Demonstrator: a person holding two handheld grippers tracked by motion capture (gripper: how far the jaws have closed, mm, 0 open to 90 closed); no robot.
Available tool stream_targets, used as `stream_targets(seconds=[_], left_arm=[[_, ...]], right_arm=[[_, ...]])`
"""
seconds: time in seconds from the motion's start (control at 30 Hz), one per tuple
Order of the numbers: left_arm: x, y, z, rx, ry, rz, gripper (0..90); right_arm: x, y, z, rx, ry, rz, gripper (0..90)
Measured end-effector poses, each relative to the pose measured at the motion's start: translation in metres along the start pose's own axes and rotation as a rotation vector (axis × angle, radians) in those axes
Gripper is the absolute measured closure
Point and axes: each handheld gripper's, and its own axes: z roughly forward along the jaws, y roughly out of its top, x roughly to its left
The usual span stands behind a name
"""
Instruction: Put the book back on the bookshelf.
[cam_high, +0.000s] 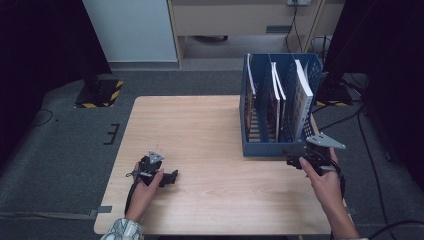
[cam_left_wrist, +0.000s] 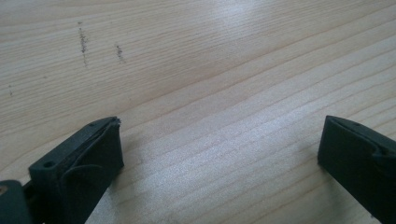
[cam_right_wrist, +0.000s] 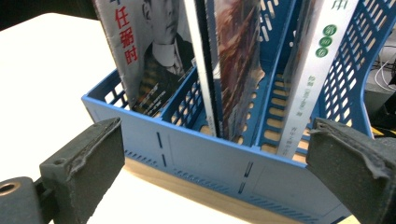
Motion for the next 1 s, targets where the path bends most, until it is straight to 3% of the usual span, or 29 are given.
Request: stream_targets(seconds=[0.57,1.0], left_arm=[[0.000,0.000,0.000,0.000,0.000,-0.001,0.0],[-0.001,0.001,0.001,0.000,-0.002,0.001,0.0]], right_arm=[[0.017,-0.021,-0.009,0.030,0.066,-0.013,4.9],[0.030,-0.028,0.000,0.062,0.104,-0.030,5.2]])
